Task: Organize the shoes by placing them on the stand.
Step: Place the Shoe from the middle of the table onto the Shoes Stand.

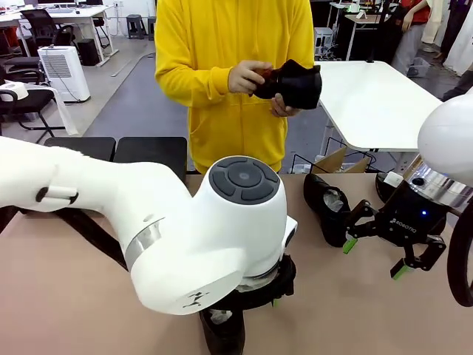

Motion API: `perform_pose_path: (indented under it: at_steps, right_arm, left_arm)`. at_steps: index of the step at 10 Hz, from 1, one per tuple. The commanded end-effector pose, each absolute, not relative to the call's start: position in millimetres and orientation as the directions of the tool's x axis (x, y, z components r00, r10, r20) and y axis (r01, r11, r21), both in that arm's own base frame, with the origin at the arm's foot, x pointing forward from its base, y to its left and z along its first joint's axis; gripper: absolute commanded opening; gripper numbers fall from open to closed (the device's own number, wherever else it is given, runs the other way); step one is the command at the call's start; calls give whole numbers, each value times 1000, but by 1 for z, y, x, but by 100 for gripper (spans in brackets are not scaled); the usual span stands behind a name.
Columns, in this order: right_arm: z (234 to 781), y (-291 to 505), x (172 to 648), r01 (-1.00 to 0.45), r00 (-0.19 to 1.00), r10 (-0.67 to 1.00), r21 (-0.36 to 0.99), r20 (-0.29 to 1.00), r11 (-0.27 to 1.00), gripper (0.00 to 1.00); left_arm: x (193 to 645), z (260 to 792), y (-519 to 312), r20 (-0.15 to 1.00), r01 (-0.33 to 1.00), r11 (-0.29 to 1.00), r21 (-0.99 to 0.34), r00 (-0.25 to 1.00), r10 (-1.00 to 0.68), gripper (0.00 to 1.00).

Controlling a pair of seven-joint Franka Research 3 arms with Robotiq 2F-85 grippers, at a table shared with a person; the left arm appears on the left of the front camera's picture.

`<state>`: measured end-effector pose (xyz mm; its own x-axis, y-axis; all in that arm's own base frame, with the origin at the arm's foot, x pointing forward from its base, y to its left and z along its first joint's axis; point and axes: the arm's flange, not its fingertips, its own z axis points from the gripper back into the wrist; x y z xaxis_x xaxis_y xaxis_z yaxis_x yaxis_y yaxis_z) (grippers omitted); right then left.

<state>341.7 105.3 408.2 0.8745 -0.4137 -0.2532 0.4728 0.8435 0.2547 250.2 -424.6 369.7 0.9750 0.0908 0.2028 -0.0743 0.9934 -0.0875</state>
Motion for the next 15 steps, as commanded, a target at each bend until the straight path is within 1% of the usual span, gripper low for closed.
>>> perform_pose_path:
  at_steps: [1, 4, 5, 6, 10, 11, 15]
  right_arm:
    - [409, 106, 342, 463, 880, -406, 257, -245, 848, 100]
    - [409, 106, 342, 463, 880, -406, 257, -245, 848, 100]
    - [409, 106, 342, 463, 880, -406, 257, -245, 848, 100]
    - [409, 106, 342, 463, 880, -406, 257, -245, 848, 100]
    - [409, 106, 342, 463, 880, -406, 257, -245, 848, 100]
    - [409, 106, 342, 463, 880, -406, 257, -245, 848, 100]
    - [409, 106, 342, 463, 880, -406, 257, -245, 848, 100]
  left_arm:
    - [258, 355, -437, 237, -102, 991, -90, 964, 120, 100]
    - [261, 342, -439, 234, -91, 994, -53, 967, 101, 100]
    - [260, 340, -439, 233, -72, 997, -41, 969, 79, 98]
    - [260, 338, -439, 230, -68, 997, -33, 970, 74, 84]
    - [262, 333, -433, 219, -76, 997, -1, 973, 75, 16]
    - [263, 334, -431, 219, -79, 997, 0, 973, 78, 0]
    - [267, 335, -425, 205, -90, 996, -1, 975, 88, 0]
